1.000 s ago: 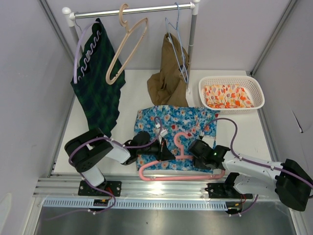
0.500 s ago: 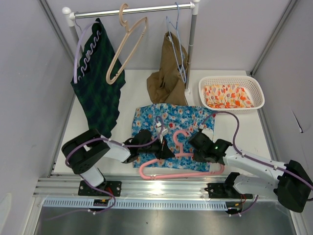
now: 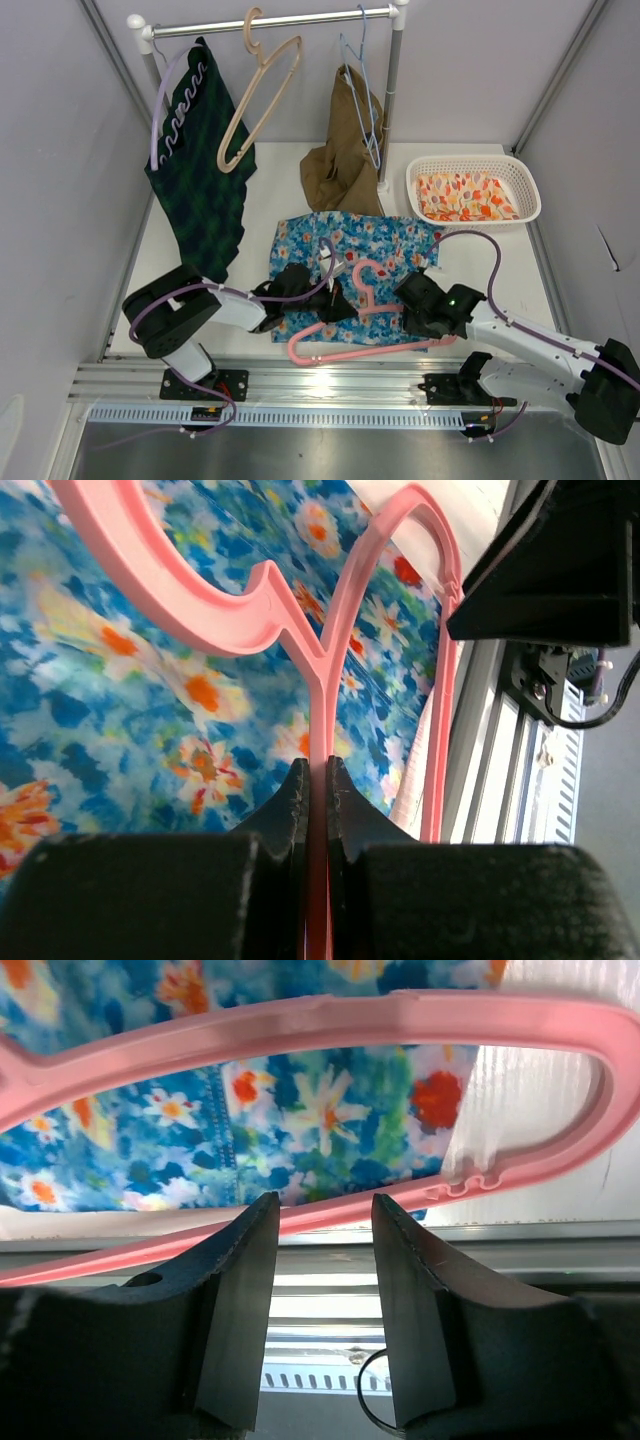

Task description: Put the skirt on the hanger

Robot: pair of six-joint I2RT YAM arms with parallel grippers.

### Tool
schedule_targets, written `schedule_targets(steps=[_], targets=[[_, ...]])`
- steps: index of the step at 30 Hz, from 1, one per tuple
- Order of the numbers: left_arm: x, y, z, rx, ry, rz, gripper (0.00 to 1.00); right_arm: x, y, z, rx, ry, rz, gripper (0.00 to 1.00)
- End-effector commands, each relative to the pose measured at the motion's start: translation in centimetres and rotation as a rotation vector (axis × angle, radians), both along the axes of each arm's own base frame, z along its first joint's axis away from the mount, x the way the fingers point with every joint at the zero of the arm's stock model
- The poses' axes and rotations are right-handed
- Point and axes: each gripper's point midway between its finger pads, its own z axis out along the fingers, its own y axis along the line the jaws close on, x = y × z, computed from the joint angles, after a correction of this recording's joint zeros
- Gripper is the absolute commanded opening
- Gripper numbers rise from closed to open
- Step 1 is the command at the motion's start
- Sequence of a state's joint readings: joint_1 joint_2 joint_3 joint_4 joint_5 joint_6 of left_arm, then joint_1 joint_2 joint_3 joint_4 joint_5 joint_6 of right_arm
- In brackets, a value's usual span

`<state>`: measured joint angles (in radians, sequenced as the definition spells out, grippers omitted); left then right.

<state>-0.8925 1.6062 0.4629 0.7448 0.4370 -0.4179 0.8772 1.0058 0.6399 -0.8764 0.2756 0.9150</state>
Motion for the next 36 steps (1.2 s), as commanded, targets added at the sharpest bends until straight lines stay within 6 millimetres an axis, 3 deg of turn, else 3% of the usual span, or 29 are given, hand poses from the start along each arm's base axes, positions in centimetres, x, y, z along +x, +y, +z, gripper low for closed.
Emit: schedule_targets(steps=[1, 6, 15, 22, 25, 28, 31, 36], targets=[[-1.4, 0.5, -1.2, 0.005, -0.010, -0.051, 0.00, -0.9, -1.2, -1.1, -0.020, 0.032, -0.065, 0.48], [-2.4, 0.6, -0.2, -0.039, -0.040, -0.094, 0.00, -0.4, -1.3, -2.0, 0.007, 0.019, -0.102, 0.54], [-3.8, 0.7, -0.5, -0.029, -0.031, -0.154, 0.00, -0.7, -1.7, -3.9, 0.016, 0.053, -0.117, 0.60], [-4.5, 0.0, -0.6, -0.025, -0.031, -0.188, 0.00, -0.7, -2.0, -4.0, 0.016, 0.063, -0.119, 0.62], [-4.2, -0.2, -0.8, -0.017, -0.029, -0.183, 0.00, -0.4, -1.8, -4.0, 0.013, 0.065, -0.117, 0.53], [-4.3, -0.4, -0.9, -0.007, -0.022, -0.201, 0.00, -0.4, -1.6, -4.1, 0.018, 0.079, -0.109, 0.53], [-4.4, -0.3, -0.9, 0.010, -0.025, -0.211, 0.00, -0.7, -1.7, -3.3, 0.010, 0.087, -0.103, 0.65], [-4.2, -0.3, -0.9, 0.028, -0.038, -0.215, 0.00, -1.4, -1.6, -3.4, 0.046, 0.108, -0.090, 0.66]])
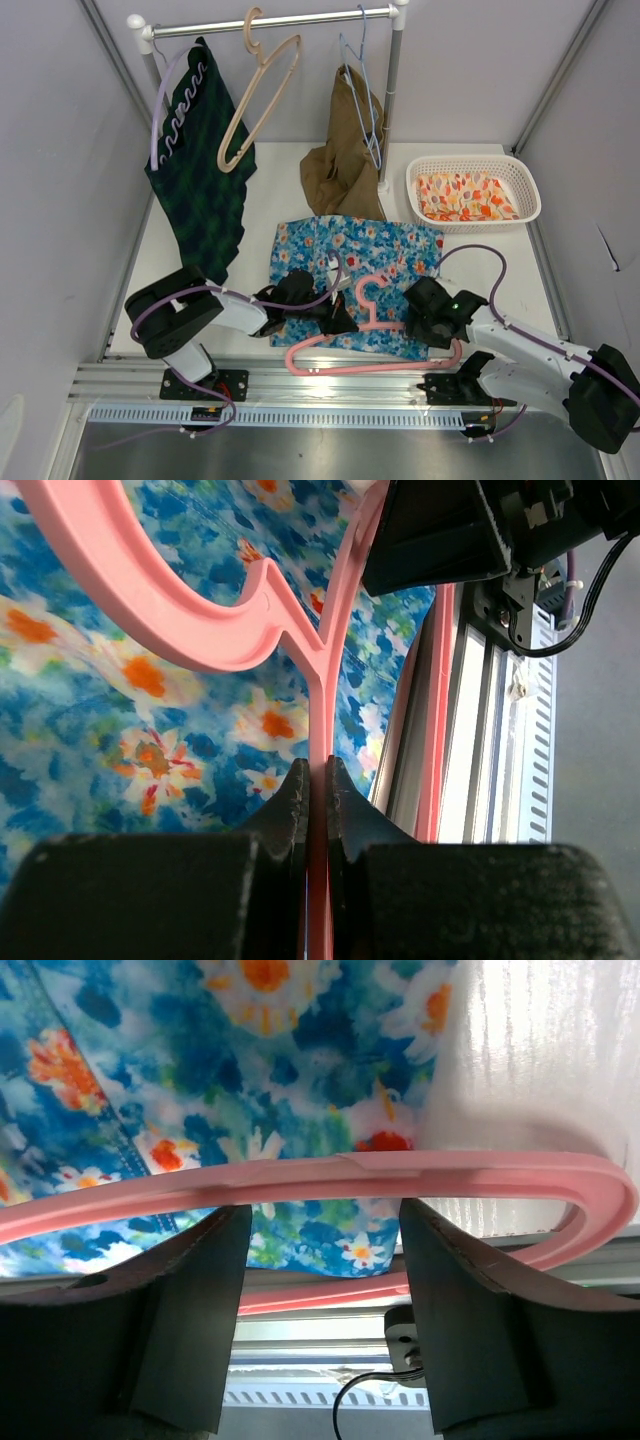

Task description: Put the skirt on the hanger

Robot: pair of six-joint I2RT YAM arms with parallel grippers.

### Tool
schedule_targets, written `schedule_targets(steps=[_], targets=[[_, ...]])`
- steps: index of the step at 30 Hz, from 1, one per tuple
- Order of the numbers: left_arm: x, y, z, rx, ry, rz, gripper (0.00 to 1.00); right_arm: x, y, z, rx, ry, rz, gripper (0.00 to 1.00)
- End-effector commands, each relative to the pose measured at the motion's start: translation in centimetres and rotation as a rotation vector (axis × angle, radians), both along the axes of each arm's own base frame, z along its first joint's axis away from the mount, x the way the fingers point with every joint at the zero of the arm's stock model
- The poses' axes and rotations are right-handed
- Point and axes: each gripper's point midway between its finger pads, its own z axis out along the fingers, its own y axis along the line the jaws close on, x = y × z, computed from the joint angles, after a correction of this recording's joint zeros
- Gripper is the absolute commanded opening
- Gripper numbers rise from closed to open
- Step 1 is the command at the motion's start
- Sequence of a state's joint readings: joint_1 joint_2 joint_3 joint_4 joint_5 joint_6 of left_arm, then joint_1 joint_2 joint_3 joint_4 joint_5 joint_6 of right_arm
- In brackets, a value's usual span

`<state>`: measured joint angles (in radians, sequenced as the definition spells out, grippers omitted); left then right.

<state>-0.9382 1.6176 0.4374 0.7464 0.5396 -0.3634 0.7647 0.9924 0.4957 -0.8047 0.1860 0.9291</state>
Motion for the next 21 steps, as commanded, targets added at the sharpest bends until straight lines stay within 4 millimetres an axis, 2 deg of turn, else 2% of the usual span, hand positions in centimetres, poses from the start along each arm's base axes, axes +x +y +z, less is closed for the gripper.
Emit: schedule_targets(steps=[1, 3, 4, 6, 7, 9, 10, 12, 17, 20, 21], targets=[[-0.5, -0.2, -0.1, 0.019, -0.041, -0.055, 0.00, -0.1, 0.4, 0.3, 0.022, 0.013, 0.007, 0.62], [-0.3, -0.2, -0.3, 0.023, -0.041, -0.046, 0.00, 0.0, 0.8, 0.0, 0.033, 0.013, 0.010, 0.56], [0.0, -0.2, -0.3, 0.029, -0.046, -0.033, 0.00, -0.3, 1.0, -0.5, 0.035, 0.028, 0.014, 0.48], [0.4, -0.2, -0.4, 0.038, -0.053, -0.021, 0.00, 0.3, 1.3, -0.2, 0.040, 0.009, 0.018, 0.42], [0.6, -0.3, -0.3, 0.040, -0.059, -0.014, 0.00, 1.0, 1.5, 0.4, 0.044, -0.007, 0.009, 0.31], [0.8, -0.4, -0.2, 0.037, -0.065, -0.009, 0.00, 1.8, 1.4, 1.2, 0.044, -0.026, 0.013, 0.23], [1.0, -0.4, -0.1, 0.037, -0.070, -0.006, 0.00, 2.2, 1.5, 1.6, 0.045, -0.034, 0.014, 0.15], [1.3, -0.4, 0.0, 0.037, -0.080, 0.004, 0.00, 3.2, 1.2, 2.8, 0.039, -0.053, 0.010, 0.10], [2.9, -0.1, 0.7, 0.025, -0.102, 0.046, 0.00, 5.0, 0.6, 5.2, 0.066, -0.087, -0.012, 0.07], [3.0, 0.0, 0.7, 0.026, -0.100, 0.040, 0.00, 5.0, 0.5, 6.0, 0.078, -0.079, 0.000, 0.18], [2.8, -0.1, 0.8, 0.019, -0.097, 0.026, 0.00, 4.7, 0.6, 5.9, 0.070, -0.075, 0.010, 0.25]])
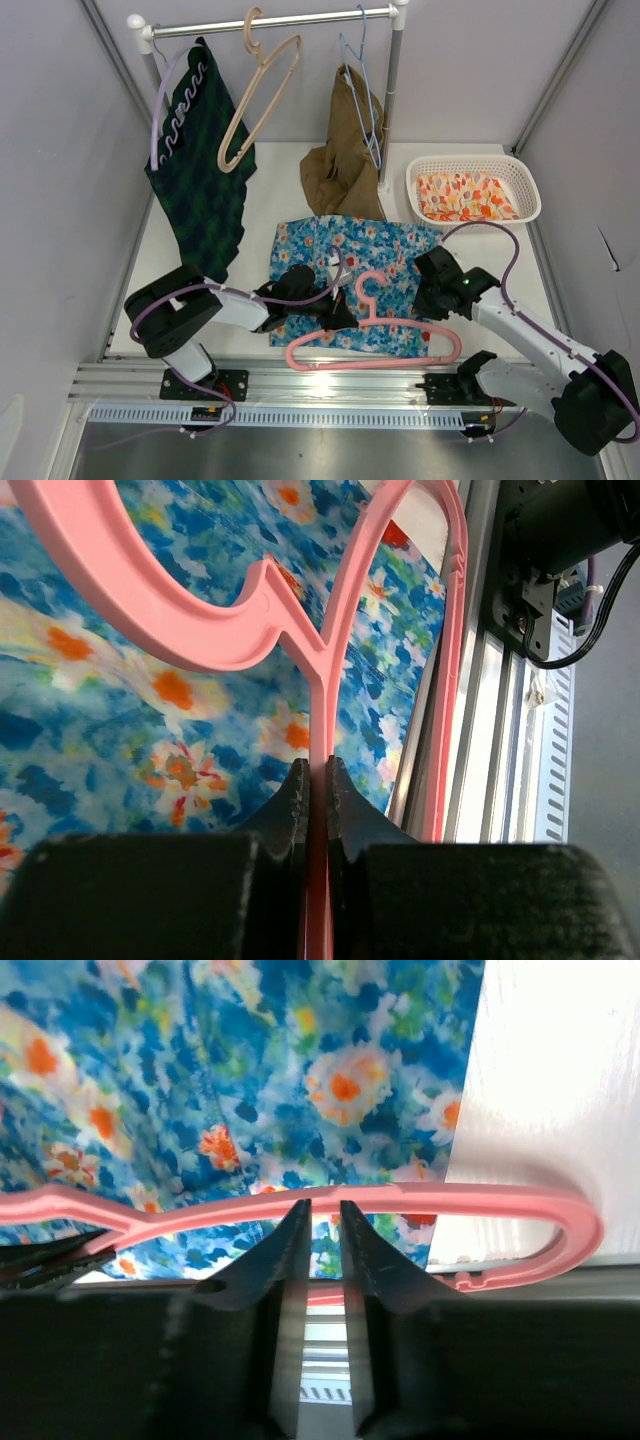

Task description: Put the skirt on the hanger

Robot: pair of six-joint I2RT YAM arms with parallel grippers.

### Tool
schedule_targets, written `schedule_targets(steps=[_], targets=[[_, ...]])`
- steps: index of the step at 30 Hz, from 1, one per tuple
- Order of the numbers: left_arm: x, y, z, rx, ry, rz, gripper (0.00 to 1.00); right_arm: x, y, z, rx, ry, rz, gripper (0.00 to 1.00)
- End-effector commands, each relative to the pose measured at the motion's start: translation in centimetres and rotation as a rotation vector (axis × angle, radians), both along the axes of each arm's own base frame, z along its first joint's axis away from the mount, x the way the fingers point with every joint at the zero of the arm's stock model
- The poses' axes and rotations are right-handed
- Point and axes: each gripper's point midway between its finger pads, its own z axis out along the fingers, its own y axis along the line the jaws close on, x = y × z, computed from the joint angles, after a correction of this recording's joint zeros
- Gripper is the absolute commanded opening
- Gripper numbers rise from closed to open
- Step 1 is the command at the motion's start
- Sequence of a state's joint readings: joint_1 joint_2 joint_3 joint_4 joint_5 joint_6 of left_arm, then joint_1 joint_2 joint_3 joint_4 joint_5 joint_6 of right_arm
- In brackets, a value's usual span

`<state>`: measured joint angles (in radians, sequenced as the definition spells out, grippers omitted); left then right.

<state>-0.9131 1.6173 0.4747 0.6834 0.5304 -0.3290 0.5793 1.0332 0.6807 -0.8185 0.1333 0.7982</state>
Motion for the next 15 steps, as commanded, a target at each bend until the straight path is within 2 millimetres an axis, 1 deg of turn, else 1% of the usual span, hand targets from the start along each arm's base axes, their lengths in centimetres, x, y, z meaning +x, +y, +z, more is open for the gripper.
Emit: schedule_targets(steps=[1, 2, 3, 5, 6, 7, 9, 13, 14, 15], targets=[[1.1, -0.2, 0.7, -0.005, -0.066, -0.005, 0.00, -1.0, -0.1, 0.8, -0.015, 0.019, 0.052, 0.29], [1.0, -0.3, 0.7, -0.010, -0.064, -0.013, 0.00, -1.2, -0.2, 0.9, -0.013, 0.013, 0.051, 0.31], [0.7, -0.3, 0.4, -0.005, -0.056, -0.021, 0.00, -1.9, -0.3, 0.3, -0.015, 0.029, 0.058, 0.34], [0.6, -0.5, 0.4, -0.004, -0.055, -0.029, 0.00, -2.6, -0.2, -0.1, -0.006, 0.042, 0.045, 0.35], [0.4, -0.5, 0.1, 0.005, -0.046, -0.032, 0.00, -3.0, 0.0, -0.2, 0.002, 0.039, 0.054, 0.37], [0.5, -0.7, 0.3, 0.000, -0.050, -0.031, 0.00, -3.4, -0.1, -0.6, 0.001, 0.051, 0.049, 0.37], [0.5, -0.9, 0.3, 0.000, -0.047, -0.028, 0.00, -3.7, 0.2, -0.6, 0.016, 0.049, 0.031, 0.39], [0.6, -1.2, 0.2, 0.002, -0.045, -0.027, 0.00, -4.5, -0.3, -2.0, -0.010, 0.075, 0.018, 0.44], [0.6, -1.2, 0.2, 0.001, -0.045, -0.025, 0.00, -4.9, -0.6, -2.7, -0.023, 0.089, 0.012, 0.45], [0.7, -1.1, 0.1, 0.006, -0.046, -0.020, 0.00, -5.0, -0.5, -2.9, -0.020, 0.093, 0.007, 0.49]])
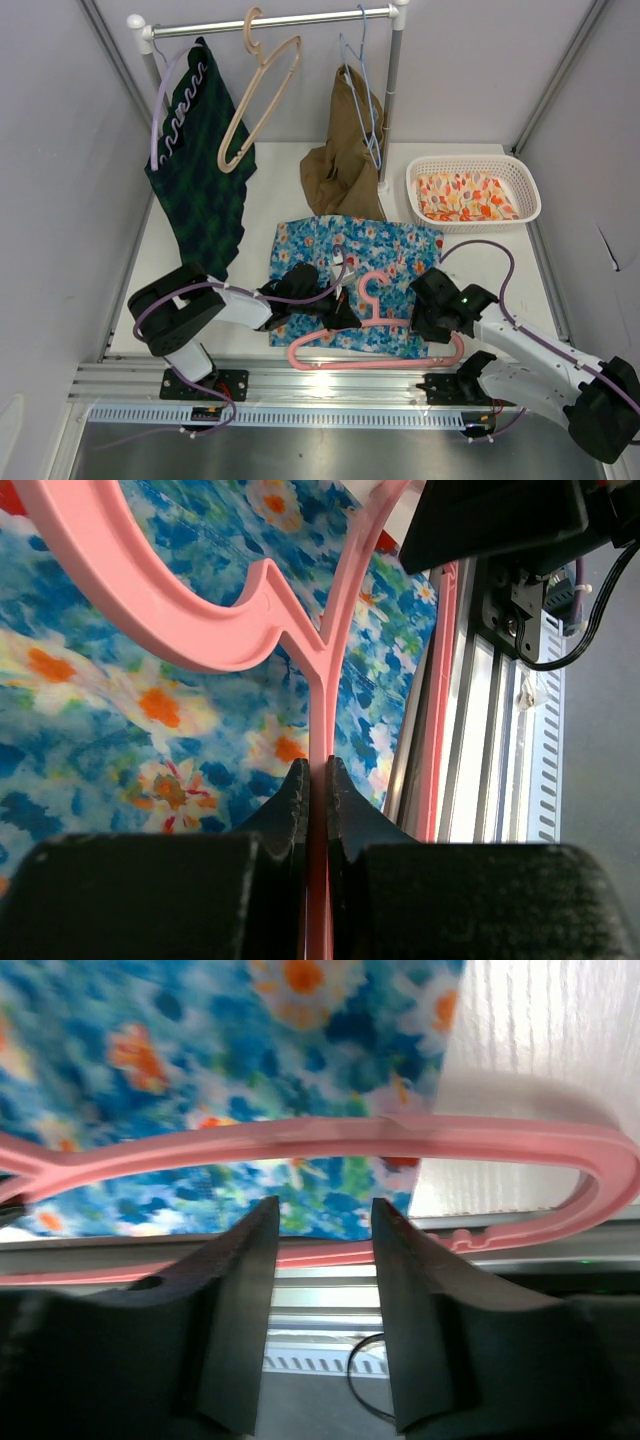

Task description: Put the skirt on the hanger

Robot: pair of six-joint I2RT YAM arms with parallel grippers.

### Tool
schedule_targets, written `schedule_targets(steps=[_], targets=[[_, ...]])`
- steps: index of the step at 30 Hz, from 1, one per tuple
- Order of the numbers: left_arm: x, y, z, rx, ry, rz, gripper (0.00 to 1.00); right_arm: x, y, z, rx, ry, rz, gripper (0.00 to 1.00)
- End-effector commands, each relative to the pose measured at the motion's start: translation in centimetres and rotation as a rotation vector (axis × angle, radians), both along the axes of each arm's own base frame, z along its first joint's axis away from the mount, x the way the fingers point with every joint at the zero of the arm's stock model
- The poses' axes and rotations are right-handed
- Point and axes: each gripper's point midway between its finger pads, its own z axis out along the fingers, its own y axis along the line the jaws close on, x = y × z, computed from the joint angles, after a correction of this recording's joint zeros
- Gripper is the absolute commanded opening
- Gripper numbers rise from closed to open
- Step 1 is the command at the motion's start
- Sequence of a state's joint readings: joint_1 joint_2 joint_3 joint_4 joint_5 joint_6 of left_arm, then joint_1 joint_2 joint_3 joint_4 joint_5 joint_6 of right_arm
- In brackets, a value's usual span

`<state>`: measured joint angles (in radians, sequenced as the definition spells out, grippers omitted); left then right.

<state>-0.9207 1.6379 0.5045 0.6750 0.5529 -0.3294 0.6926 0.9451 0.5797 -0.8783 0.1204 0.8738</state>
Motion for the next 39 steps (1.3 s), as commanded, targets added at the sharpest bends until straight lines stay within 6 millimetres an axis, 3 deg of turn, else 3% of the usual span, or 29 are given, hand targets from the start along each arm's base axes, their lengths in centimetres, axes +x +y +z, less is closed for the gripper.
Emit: schedule_targets(steps=[1, 6, 12, 19, 20, 24, 26, 32, 39], targets=[[1.0, -0.4, -0.1, 0.014, -0.053, 0.012, 0.00, -0.5, -0.4, -1.1, -0.016, 0.019, -0.043, 0.50], [1.4, -0.3, -0.5, 0.034, -0.050, 0.043, 0.00, -0.3, -1.0, -1.9, -0.057, 0.015, -0.098, 0.59], [1.7, -0.2, -0.8, 0.038, -0.047, 0.062, 0.00, -0.9, -0.9, -3.5, -0.046, 0.044, -0.110, 0.60], [1.8, -0.3, -0.6, 0.031, -0.054, 0.065, 0.00, -0.8, -0.8, -3.4, -0.045, 0.037, -0.111, 0.59], [1.8, -0.3, -0.6, 0.030, -0.053, 0.066, 0.00, -0.7, -0.7, -3.4, -0.044, 0.036, -0.110, 0.57], [2.1, -0.5, -0.4, 0.027, -0.058, 0.068, 0.00, -0.3, -0.4, -3.3, -0.037, 0.023, -0.105, 0.26], [2.1, -0.5, -0.4, 0.029, -0.056, 0.068, 0.00, -0.1, -0.3, -3.2, -0.034, 0.022, -0.103, 0.18], [2.4, -0.3, -0.5, 0.035, -0.066, 0.074, 0.00, 0.8, 0.2, -2.6, 0.003, 0.005, -0.106, 0.06], [3.3, -0.2, -0.3, 0.046, -0.096, 0.099, 0.00, 4.7, 0.0, 2.1, 0.027, -0.068, -0.109, 0.01]])
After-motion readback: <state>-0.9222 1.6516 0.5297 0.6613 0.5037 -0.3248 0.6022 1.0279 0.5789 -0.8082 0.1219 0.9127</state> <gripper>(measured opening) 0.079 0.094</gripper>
